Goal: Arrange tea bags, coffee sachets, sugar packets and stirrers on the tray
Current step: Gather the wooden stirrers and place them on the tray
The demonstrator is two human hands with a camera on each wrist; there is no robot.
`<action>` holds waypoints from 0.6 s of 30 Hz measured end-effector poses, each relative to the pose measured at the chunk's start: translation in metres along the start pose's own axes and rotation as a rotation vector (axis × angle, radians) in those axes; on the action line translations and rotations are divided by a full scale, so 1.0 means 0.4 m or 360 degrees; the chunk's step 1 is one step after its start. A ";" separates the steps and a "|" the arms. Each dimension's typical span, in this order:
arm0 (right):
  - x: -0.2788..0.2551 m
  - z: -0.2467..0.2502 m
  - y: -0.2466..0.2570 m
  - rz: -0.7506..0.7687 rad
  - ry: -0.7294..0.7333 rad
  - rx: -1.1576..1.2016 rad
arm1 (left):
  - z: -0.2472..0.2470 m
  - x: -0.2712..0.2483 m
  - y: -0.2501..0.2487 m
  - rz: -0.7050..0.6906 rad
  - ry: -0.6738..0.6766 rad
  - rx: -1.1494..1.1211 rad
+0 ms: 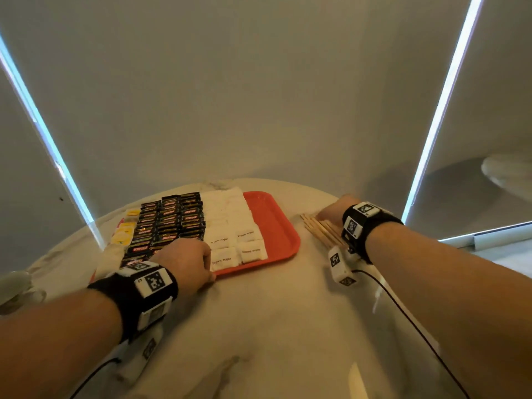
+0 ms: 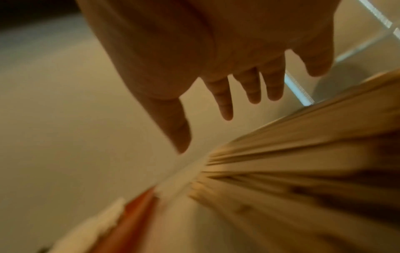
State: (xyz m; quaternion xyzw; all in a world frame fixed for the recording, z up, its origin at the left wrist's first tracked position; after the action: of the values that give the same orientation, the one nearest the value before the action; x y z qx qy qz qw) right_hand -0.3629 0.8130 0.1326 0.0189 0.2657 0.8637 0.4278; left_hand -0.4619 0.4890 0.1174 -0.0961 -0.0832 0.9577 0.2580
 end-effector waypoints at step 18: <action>-0.106 -0.169 -0.013 0.0270 0.0498 -0.0905 | 0.015 0.152 0.071 0.0194 -0.0076 0.0105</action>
State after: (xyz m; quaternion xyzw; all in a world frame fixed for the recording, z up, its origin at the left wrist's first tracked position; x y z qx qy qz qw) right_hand -0.3498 0.7538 0.0806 -0.2119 0.0741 0.9283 0.2965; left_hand -0.5285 0.4953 0.1088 -0.0696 -0.0517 0.9759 0.2002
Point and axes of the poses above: each hand's wrist, its own x-axis towards the middle knuckle, its own z-axis out of the back of the hand, y = z × x, the point moved 9 cm from there along x, towards the middle knuckle, and after that the axes turned 6 degrees about -x, right-handed, at the moved point
